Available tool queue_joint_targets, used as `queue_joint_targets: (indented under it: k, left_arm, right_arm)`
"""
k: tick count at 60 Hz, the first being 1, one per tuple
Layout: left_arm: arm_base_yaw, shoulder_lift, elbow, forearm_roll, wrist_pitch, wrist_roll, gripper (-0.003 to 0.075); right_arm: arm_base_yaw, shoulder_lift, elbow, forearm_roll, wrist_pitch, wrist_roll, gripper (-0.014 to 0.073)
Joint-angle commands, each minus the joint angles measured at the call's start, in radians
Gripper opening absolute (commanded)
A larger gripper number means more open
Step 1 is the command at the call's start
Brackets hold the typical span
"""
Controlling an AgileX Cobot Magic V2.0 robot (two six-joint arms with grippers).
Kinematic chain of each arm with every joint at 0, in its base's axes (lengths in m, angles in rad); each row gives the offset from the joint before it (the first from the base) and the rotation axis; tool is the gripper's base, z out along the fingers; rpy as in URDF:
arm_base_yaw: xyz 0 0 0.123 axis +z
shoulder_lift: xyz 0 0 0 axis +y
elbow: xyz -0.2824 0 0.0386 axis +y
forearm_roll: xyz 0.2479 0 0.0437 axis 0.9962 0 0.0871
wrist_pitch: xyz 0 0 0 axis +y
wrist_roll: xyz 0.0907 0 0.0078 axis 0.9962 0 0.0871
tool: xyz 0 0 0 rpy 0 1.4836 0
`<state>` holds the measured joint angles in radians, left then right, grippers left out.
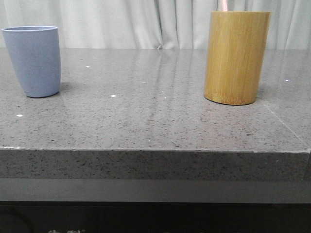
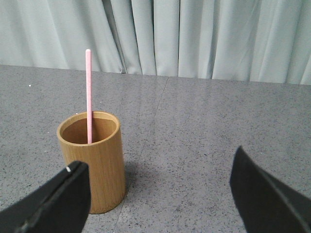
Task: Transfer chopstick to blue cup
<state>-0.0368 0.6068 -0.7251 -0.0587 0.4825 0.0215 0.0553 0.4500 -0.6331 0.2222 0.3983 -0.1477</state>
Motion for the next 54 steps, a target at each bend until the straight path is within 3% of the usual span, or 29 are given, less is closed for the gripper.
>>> queue_joint_targets:
  k: [1, 12, 33, 44, 54]
  left_arm:
    - [-0.007, 0.089, -0.101, -0.013, -0.006, 0.058, 0.0608]
    - [-0.109, 0.343, -0.343, -0.013, 0.202, 0.098, 0.0608]
    - [-0.348, 0.736, -0.740, -0.015, 0.457, 0.102, 0.0608]
    - [-0.371, 0.924, -0.884, -0.015, 0.582, 0.102, 0.0608]
    - [-0.371, 1.019, -0.918, -0.015, 0.625, 0.102, 0.0608]
  right_arm:
    - [-0.005, 0.012, -0.036, 0.009, -0.072, -0.003, 0.0600]
    - [-0.005, 0.012, -0.036, 0.009, -0.072, -0.003, 0.0600]
    - [-0.005, 0.012, -0.036, 0.009, -0.067, -0.003, 0.0600]
    - [-0.005, 0.012, -0.036, 0.009, -0.066, -0.003, 0.0600]
    - [-0.005, 0.012, -0.036, 0.009, -0.057, -0.003, 0.0600]
